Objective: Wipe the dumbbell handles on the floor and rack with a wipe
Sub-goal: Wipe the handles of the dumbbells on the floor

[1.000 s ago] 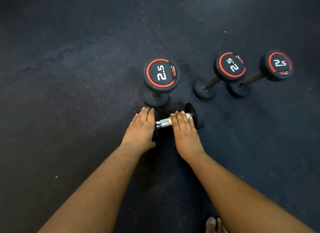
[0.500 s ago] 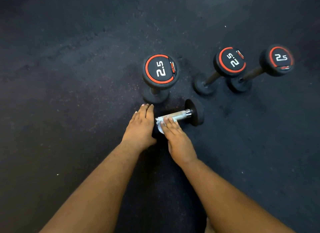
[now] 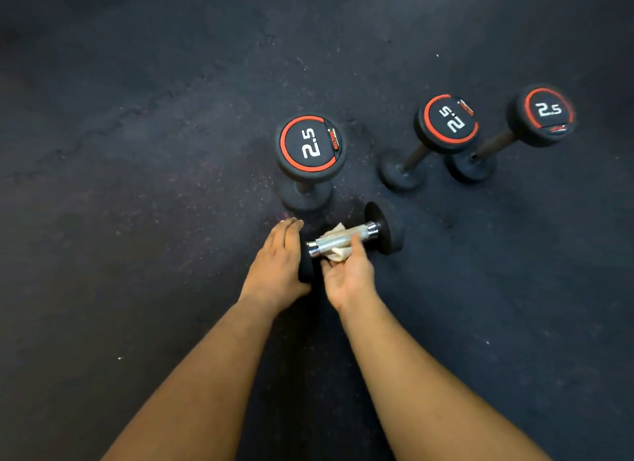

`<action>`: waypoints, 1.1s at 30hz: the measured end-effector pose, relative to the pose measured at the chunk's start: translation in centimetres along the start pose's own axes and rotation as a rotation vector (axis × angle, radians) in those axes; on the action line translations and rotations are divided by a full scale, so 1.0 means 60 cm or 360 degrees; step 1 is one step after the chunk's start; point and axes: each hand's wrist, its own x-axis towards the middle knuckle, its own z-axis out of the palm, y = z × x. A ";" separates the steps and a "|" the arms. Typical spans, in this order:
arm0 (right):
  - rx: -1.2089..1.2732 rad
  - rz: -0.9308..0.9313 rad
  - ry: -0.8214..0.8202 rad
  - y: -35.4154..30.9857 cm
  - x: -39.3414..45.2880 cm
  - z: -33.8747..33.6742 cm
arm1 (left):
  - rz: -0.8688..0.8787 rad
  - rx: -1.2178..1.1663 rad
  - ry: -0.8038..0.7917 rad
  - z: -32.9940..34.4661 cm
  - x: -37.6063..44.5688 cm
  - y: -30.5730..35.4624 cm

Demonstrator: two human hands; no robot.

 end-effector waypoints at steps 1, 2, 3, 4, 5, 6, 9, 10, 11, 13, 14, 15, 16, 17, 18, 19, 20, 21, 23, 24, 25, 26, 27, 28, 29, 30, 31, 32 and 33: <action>-0.0047 0.0052 -0.0066 0.006 -0.003 -0.009 | -0.0007 -0.0022 -0.0016 -0.005 -0.003 0.000; -0.0133 0.0053 -0.0097 0.007 -0.003 -0.019 | -0.0014 -0.0053 -0.0024 -0.009 -0.007 -0.001; -0.0253 -0.0001 -0.0112 0.005 -0.007 -0.029 | -0.0020 -0.0083 -0.0025 -0.014 -0.014 -0.001; -0.0412 -0.0072 -0.0116 0.002 -0.016 -0.038 | -0.0022 -0.0113 -0.0015 -0.021 -0.021 0.000; -0.0564 -0.0139 -0.0095 0.002 -0.027 -0.047 | -0.0024 -0.0137 -0.0005 -0.030 -0.029 0.001; -0.0708 -0.0201 -0.0053 0.000 -0.046 -0.052 | -0.0020 -0.0148 0.0008 -0.048 -0.037 0.002; -0.1061 -0.0359 -0.0016 0.000 -0.085 -0.066 | 0.0041 -0.0104 0.0024 -0.105 -0.053 0.005; -0.1130 -0.0405 -0.0039 -0.005 -0.098 -0.062 | 0.0055 -0.0082 0.0029 -0.127 -0.058 0.007; -0.1186 -0.0440 -0.0067 -0.011 -0.109 -0.052 | 0.0061 -0.0066 0.0048 -0.150 -0.064 0.011; -0.1265 -0.0486 -0.0143 -0.022 -0.124 -0.027 | 0.0063 -0.0047 0.0104 -0.189 -0.068 0.018; -0.1318 -0.0491 -0.0172 -0.026 -0.129 -0.015 | 0.0055 -0.0029 0.0109 -0.205 -0.065 0.022; -0.1385 -0.0505 -0.0204 -0.028 -0.132 -0.007 | 0.0037 0.0000 0.0104 -0.217 -0.061 0.027; -0.1468 -0.0536 -0.0261 -0.029 -0.133 0.002 | 0.0020 0.0047 0.0112 -0.230 -0.054 0.032; -0.1567 -0.0565 -0.0304 -0.029 -0.129 0.002 | 0.0006 0.0105 0.0101 -0.235 -0.045 0.037; -0.1652 -0.0588 -0.0342 -0.029 -0.125 0.002 | -0.0012 0.0170 0.0101 -0.240 -0.036 0.041; -0.1685 -0.0603 -0.0360 -0.029 -0.124 0.003 | -0.0028 0.0235 0.0113 -0.243 -0.029 0.044; -0.1654 -0.0607 -0.0372 -0.030 -0.124 0.003 | -0.0049 0.0285 0.0133 -0.243 -0.022 0.045; -0.1592 -0.0609 -0.0367 -0.033 -0.126 0.006 | -0.0082 0.0306 0.0152 -0.243 -0.016 0.046; -0.1452 -0.0600 -0.0318 -0.041 -0.123 0.010 | -0.0157 0.0283 0.0174 -0.242 0.002 0.051; -0.1394 -0.0606 -0.0304 -0.046 -0.122 0.011 | -0.0175 0.0279 0.0172 -0.242 0.012 0.052; -0.1366 -0.0612 -0.0301 -0.049 -0.119 0.011 | -0.0179 0.0301 0.0153 -0.243 0.021 0.054; -0.1357 -0.0609 -0.0291 -0.052 -0.114 0.007 | -0.0173 0.0336 0.0131 -0.239 0.025 0.055; -0.1354 -0.0597 -0.0284 -0.055 -0.110 0.003 | -0.0176 0.0360 0.0125 -0.234 0.024 0.055; -0.1343 -0.0589 -0.0272 -0.059 -0.107 -0.001 | -0.0185 0.0352 0.0135 -0.228 0.020 0.055; -0.1335 -0.0588 -0.0251 -0.064 -0.104 -0.006 | -0.0200 0.0300 0.0174 -0.220 0.012 0.054; -0.1330 -0.0594 -0.0225 -0.071 -0.102 -0.010 | -0.0200 0.0218 0.0246 -0.211 0.003 0.055; -0.1311 -0.0603 -0.0195 -0.082 -0.101 -0.015 | -0.0150 0.0142 0.0343 -0.204 -0.003 0.064; -0.1289 -0.0614 -0.0167 -0.093 -0.100 -0.018 | -0.0071 0.0093 0.0453 -0.197 -0.006 0.074; -0.1254 -0.0624 -0.0141 -0.109 -0.099 -0.022 | 0.0039 0.0081 0.0533 -0.192 0.002 0.094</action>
